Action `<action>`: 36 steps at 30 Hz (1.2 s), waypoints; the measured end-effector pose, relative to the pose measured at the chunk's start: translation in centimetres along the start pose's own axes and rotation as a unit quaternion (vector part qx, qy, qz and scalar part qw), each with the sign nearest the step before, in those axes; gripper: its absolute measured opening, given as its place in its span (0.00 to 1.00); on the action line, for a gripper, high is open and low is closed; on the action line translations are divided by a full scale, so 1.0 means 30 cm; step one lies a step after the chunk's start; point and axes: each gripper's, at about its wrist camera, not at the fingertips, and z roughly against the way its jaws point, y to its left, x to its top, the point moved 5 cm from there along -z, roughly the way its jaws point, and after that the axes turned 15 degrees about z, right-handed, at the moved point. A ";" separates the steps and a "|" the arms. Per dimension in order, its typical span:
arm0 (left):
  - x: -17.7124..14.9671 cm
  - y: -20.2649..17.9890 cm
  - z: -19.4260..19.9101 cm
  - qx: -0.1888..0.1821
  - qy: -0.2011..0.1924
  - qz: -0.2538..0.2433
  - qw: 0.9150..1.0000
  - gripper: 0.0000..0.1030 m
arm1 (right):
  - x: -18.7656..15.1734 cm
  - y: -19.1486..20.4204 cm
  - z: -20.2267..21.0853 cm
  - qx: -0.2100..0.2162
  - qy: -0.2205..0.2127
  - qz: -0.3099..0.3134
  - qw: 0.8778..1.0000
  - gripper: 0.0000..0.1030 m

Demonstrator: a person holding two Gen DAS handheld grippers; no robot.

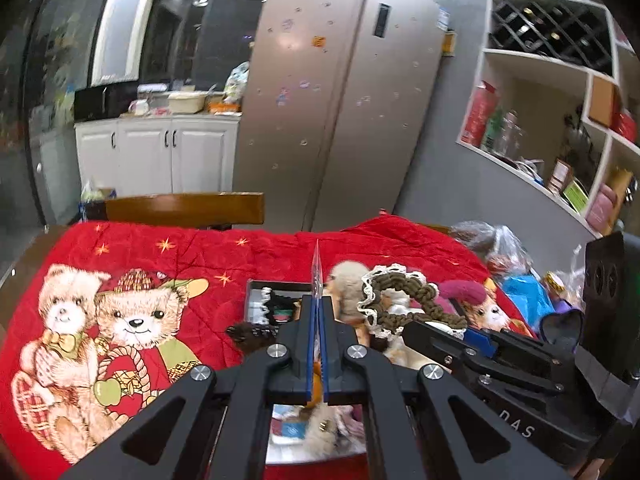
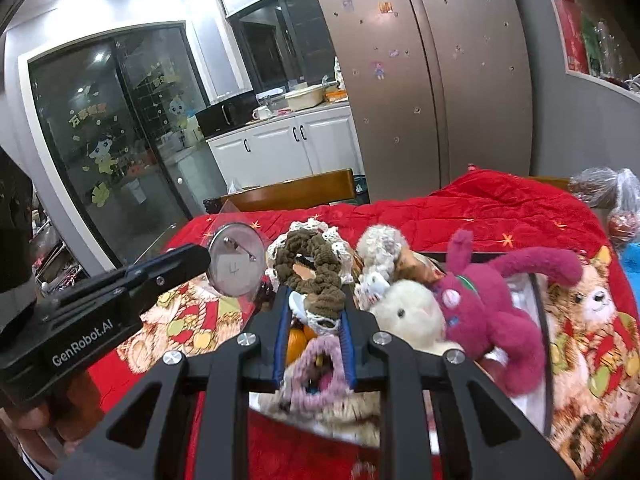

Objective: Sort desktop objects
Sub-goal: 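Carry the mirror with left gripper while right carries the brown scrunchie over the box, then lower both held items into the box and open both grippers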

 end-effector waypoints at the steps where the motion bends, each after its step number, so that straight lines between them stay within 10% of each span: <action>1: -0.004 0.024 -0.021 -0.002 0.005 0.006 1.000 0.01 | -0.001 -0.002 -0.025 0.004 0.003 0.000 1.000 0.22; 19: -0.035 0.085 -0.134 0.008 0.045 -0.022 0.999 0.04 | -0.062 -0.039 -0.259 0.021 0.045 0.006 0.999 0.24; 21: -0.028 0.085 -0.128 0.007 0.041 -0.023 0.999 0.14 | -0.055 -0.045 -0.250 0.024 0.037 -0.001 0.999 0.31; 23: -0.019 0.084 -0.116 0.006 0.029 -0.024 0.999 0.50 | -0.046 -0.052 -0.230 0.022 0.024 -0.005 0.999 0.48; 32: 0.029 0.094 -0.078 0.058 -0.048 -0.062 0.995 1.00 | 0.007 -0.072 -0.132 -0.012 -0.028 -0.014 0.999 0.95; 36: 0.039 0.099 -0.075 0.094 -0.070 -0.074 0.990 1.00 | 0.028 -0.073 -0.087 -0.029 -0.045 -0.009 0.999 1.00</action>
